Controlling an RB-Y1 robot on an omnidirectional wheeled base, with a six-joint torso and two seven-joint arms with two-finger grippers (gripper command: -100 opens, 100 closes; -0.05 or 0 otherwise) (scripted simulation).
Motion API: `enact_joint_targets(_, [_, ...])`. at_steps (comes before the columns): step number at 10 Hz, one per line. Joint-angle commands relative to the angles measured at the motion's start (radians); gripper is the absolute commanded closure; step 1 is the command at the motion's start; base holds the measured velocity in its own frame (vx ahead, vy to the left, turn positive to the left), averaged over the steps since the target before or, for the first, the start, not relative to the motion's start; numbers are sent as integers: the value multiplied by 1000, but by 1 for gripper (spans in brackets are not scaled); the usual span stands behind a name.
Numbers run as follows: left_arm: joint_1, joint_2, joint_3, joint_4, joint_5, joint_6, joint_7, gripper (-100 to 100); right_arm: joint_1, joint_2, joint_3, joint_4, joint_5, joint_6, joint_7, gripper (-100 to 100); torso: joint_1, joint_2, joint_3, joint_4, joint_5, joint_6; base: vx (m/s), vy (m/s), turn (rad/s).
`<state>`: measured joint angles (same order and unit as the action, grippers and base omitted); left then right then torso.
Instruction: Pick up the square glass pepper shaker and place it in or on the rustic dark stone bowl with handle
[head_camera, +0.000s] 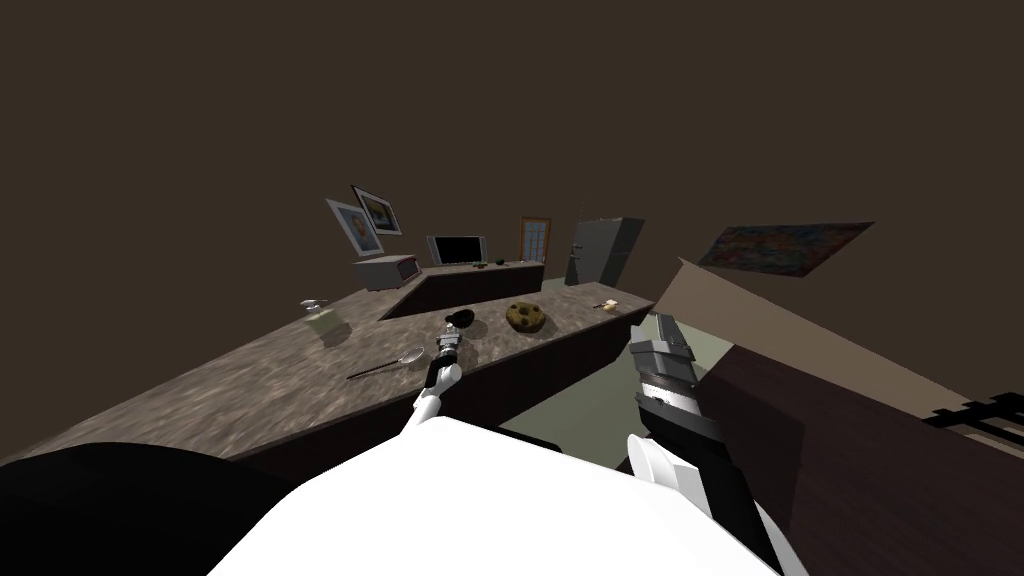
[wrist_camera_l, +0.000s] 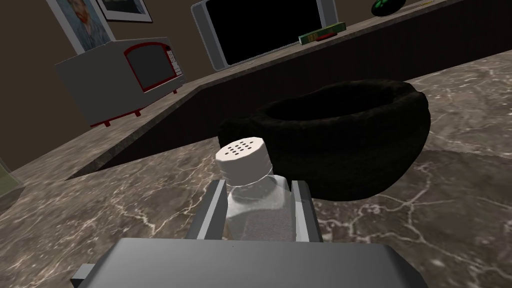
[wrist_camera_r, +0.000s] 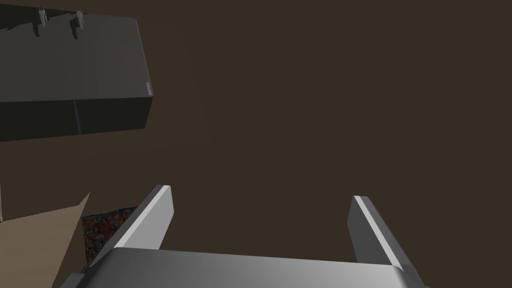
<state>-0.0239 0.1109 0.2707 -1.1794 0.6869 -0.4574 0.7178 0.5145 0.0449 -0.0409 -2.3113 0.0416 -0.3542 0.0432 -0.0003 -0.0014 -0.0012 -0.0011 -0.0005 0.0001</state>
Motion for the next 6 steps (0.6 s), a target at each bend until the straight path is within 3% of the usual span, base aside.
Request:
enact_joint_targets(1, [0, 0, 0, 0, 0, 0, 0, 0, 0, 0, 0, 0, 0, 0, 0, 0, 0, 0, 0, 0, 0, 0, 0, 0, 0])
enact_joint_targets(2, [-19, 5, 12, -19, -12, 11, -19, 100, 0, 0, 0, 0, 0, 0, 0, 0, 0, 0, 0, 0, 0, 0, -121, 6, -2])
enact_joint_targets(6, [-88, 4, 53, -83, -55, 61, -81, 100, -1, 0, 0, 0, 0, 0, 0, 0, -1, 19, 11, 4, -2, -1, -237, 27, -17])
